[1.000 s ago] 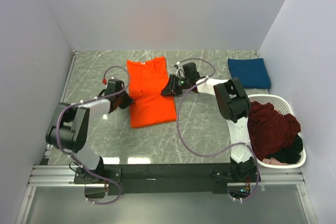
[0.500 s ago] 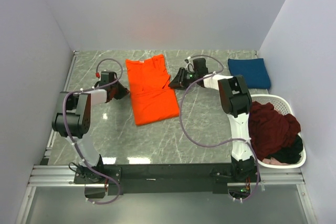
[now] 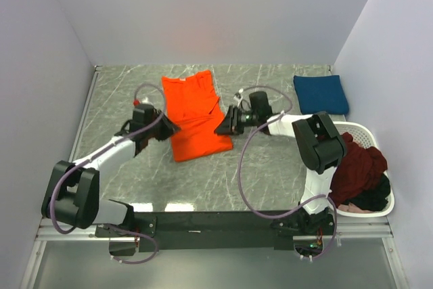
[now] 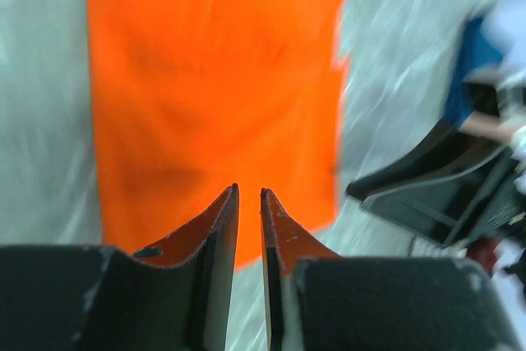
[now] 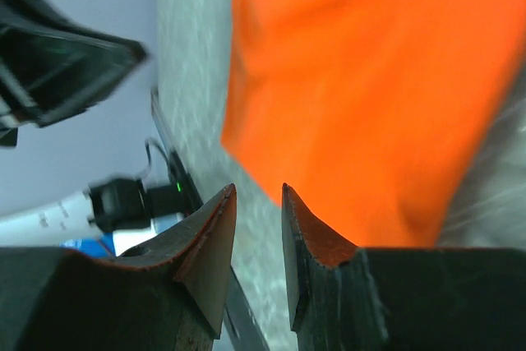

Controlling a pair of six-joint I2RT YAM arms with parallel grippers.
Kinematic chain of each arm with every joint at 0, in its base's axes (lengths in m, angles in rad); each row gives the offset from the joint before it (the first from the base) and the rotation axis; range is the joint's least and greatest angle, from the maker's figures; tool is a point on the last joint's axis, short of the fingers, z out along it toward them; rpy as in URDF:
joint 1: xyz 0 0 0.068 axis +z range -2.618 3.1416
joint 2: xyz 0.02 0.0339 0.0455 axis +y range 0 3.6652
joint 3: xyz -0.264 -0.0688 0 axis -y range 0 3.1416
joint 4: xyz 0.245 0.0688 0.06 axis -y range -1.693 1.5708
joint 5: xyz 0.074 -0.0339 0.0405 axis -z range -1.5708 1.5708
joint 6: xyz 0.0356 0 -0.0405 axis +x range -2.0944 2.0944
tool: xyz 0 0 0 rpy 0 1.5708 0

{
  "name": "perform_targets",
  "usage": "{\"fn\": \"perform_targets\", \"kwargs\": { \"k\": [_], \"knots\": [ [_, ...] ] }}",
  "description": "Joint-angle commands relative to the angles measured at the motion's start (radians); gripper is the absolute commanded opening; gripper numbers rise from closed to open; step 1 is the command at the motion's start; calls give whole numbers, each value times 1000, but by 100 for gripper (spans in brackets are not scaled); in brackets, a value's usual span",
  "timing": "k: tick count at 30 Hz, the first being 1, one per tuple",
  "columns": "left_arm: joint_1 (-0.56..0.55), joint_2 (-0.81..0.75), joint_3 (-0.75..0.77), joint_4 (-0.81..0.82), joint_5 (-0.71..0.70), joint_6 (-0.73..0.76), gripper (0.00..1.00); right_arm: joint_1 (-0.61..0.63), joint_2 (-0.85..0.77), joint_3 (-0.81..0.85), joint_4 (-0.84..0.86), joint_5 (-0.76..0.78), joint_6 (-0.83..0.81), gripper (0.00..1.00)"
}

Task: Fold and stack the t-shirts
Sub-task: Fold the tshirt

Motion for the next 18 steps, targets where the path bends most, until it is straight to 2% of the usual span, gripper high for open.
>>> {"fn": "perform_targets", "kwargs": {
  "k": [1,6,11,14,18],
  "knots": [
    [-44,-6,-137,-24,64,-28,22,36,-28,-95,80,-35,12,36],
    [-53,35,-253,-1,61,-59,15,16,52,-208,198,-25,39,36],
    [-41,-4,-313,-26,6,-82,13,-28,86,-284,309,-39,82,36],
    [-3,-58,-331,-83,-37,-73,13,-48,61,-296,254,-19,35,36],
    [44,-133,-331,-157,-64,-43,13,-44,-49,-282,111,11,-24,36]
  ]
}}
